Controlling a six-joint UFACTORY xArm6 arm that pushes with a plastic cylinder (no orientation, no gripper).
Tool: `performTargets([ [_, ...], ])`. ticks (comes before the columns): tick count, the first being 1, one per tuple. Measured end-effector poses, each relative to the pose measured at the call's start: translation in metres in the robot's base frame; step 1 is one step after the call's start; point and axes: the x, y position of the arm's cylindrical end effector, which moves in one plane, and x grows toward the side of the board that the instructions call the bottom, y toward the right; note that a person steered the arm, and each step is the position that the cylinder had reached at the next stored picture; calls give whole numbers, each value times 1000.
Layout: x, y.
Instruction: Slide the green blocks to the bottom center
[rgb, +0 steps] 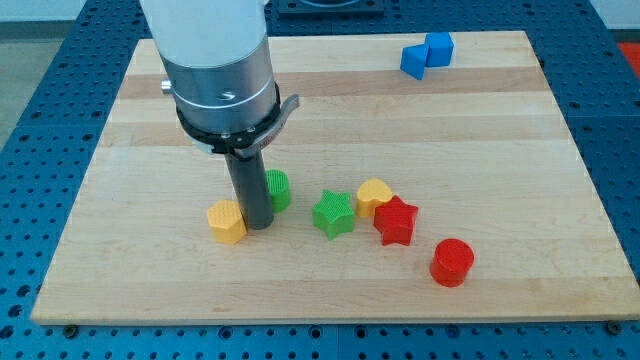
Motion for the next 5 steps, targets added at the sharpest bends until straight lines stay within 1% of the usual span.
performTargets([
  [2,-4,-36],
  [3,-24,-35],
  [4,-43,-11],
  [5,-48,19],
])
